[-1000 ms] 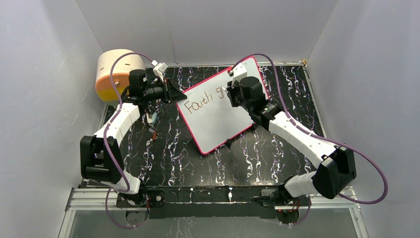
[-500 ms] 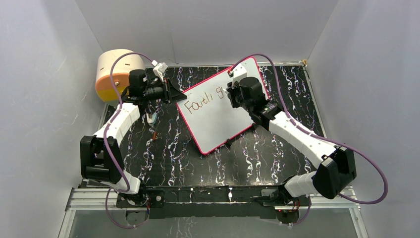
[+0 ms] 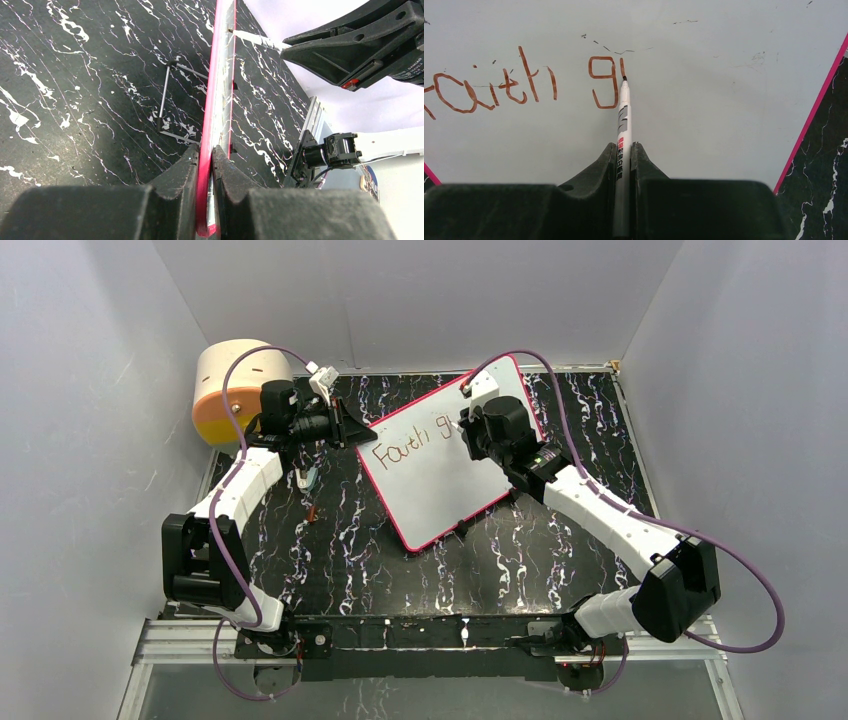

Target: Write a sentence on the whiteboard

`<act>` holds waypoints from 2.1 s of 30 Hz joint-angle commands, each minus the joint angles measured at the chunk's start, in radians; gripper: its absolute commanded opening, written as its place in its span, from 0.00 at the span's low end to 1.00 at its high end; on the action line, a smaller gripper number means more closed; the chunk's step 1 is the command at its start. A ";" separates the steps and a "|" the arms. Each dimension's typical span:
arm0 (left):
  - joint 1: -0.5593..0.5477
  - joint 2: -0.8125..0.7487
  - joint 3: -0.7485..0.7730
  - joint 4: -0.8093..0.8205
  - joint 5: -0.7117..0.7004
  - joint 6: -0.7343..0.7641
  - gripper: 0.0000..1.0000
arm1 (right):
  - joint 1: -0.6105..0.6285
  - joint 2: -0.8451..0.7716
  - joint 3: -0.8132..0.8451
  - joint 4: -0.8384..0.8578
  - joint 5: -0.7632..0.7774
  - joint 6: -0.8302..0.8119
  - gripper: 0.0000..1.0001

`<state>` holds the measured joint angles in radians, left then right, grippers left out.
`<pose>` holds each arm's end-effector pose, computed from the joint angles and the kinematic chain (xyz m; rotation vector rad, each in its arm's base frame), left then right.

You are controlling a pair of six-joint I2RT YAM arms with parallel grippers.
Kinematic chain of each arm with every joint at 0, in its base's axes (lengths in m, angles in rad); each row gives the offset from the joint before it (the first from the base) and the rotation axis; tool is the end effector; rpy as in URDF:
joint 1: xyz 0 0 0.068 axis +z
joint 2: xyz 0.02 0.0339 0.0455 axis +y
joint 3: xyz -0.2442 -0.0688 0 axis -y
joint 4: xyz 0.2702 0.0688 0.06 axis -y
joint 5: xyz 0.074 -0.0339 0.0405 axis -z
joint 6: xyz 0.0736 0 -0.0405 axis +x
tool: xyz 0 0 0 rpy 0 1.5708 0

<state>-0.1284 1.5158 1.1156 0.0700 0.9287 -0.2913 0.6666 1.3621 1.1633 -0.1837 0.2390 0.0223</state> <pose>0.3797 -0.1085 0.2690 0.4991 1.8600 -1.1581 0.3103 0.2220 0.3035 -0.4654 1.8920 0.2235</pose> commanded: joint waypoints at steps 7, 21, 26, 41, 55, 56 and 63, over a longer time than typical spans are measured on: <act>-0.023 0.040 -0.006 -0.091 -0.074 0.050 0.00 | -0.007 -0.029 -0.009 0.015 0.069 -0.002 0.00; -0.023 0.040 -0.005 -0.092 -0.071 0.050 0.00 | -0.010 -0.024 -0.022 0.120 0.063 0.001 0.00; -0.023 0.039 -0.006 -0.092 -0.069 0.052 0.00 | -0.012 -0.010 -0.008 0.134 0.060 -0.003 0.00; -0.023 0.037 -0.005 -0.092 -0.070 0.052 0.00 | -0.015 0.015 0.007 0.138 0.056 -0.002 0.00; -0.023 0.038 -0.004 -0.091 -0.070 0.051 0.00 | -0.015 -0.015 -0.016 0.056 0.043 0.011 0.00; -0.023 0.038 -0.005 -0.092 -0.070 0.052 0.00 | -0.016 -0.015 -0.018 0.054 0.043 0.011 0.00; -0.023 0.039 -0.005 -0.092 -0.072 0.052 0.00 | -0.015 -0.025 -0.022 0.032 0.028 0.019 0.00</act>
<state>-0.1284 1.5169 1.1175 0.0689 0.9321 -0.2878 0.6556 1.3659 1.1477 -0.1257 0.2852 0.0273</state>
